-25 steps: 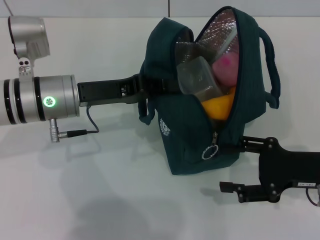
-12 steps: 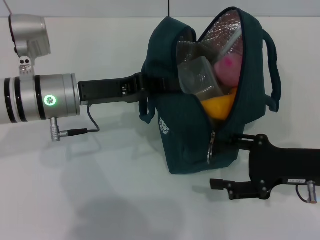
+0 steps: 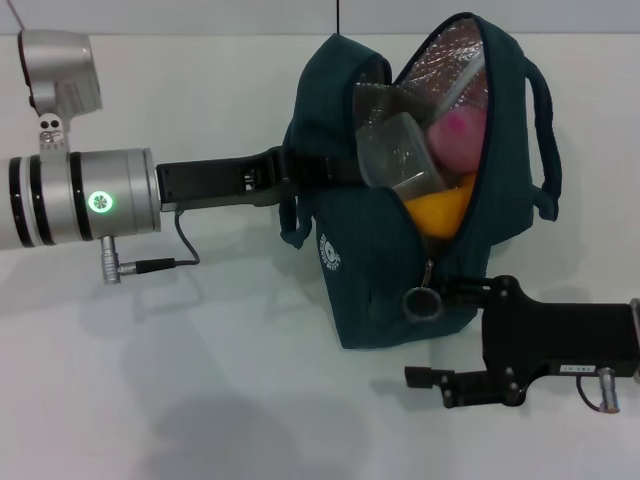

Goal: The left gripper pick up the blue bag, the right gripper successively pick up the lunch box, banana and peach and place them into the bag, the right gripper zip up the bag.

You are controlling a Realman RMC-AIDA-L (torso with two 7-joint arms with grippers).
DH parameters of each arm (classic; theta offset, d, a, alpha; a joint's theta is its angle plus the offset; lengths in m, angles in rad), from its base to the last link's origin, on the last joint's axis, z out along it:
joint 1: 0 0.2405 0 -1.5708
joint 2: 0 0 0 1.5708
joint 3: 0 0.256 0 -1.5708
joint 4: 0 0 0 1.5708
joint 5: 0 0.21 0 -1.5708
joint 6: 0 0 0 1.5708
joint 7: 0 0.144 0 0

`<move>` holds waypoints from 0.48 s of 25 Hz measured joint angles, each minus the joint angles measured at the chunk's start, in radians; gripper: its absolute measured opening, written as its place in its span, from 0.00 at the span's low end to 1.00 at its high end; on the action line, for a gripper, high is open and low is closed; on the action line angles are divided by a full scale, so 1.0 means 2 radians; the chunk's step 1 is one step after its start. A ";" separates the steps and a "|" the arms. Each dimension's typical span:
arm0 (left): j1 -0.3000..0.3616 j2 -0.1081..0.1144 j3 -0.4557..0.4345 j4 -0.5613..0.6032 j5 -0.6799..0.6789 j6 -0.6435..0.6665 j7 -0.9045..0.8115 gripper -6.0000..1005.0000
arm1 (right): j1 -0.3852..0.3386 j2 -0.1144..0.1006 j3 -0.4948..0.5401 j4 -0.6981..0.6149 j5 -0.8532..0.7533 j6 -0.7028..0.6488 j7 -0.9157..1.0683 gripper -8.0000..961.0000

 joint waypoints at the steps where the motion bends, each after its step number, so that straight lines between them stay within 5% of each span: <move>1: 0.001 0.000 0.000 0.000 0.000 0.000 0.000 0.04 | -0.001 -0.001 0.001 0.000 0.001 0.002 0.000 0.80; 12: 0.002 0.000 0.000 0.000 0.000 0.002 0.000 0.04 | -0.008 -0.004 0.006 0.001 0.013 0.016 0.000 0.77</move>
